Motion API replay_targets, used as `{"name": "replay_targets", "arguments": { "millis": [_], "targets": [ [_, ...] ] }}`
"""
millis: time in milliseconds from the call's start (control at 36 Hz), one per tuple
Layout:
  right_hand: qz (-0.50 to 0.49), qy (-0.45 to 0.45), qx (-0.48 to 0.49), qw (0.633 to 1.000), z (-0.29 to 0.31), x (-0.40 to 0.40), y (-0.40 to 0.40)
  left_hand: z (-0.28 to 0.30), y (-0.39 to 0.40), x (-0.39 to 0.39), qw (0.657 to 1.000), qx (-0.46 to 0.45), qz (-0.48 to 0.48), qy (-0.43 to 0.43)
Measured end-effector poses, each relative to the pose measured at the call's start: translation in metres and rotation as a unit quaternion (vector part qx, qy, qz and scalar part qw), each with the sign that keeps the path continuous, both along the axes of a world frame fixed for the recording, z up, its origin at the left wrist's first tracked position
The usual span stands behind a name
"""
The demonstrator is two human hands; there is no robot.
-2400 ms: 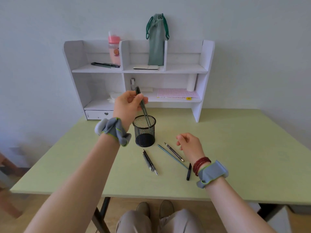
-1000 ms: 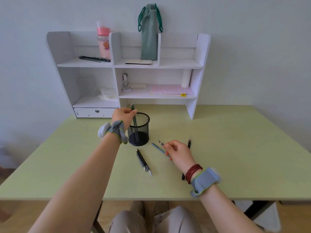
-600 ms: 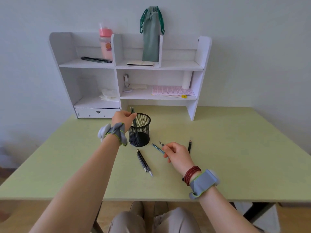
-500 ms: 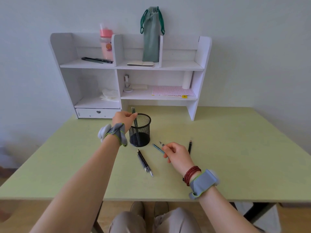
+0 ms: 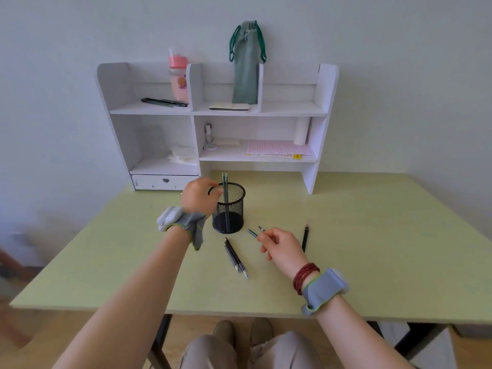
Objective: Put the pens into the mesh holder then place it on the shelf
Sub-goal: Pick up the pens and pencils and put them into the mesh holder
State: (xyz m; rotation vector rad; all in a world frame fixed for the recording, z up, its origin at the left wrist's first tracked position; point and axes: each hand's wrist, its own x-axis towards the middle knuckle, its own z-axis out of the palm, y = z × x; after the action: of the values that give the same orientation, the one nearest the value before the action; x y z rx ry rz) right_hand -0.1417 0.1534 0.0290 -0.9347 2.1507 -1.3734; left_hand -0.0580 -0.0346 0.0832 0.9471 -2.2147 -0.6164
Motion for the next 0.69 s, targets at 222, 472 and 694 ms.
{"name": "replay_targets", "arguments": {
  "millis": [222, 472, 694],
  "targets": [
    [0.000, 0.017, -0.001, 1.000, -0.004, 0.009, -0.005, -0.001, 0.026, 0.019, 0.962, -0.233, -0.139, -0.038],
    [-0.016, 0.038, 0.010, 0.999, -0.011, 0.017, 0.000, -0.028, 0.040, 0.030, 0.915, -0.282, -0.190, -0.217],
    [-0.015, 0.054, 0.018, 0.998, -0.016, 0.019, 0.006, -0.060, 0.041, 0.038, 0.874, -0.290, -0.210, -0.329]
  ]
}}
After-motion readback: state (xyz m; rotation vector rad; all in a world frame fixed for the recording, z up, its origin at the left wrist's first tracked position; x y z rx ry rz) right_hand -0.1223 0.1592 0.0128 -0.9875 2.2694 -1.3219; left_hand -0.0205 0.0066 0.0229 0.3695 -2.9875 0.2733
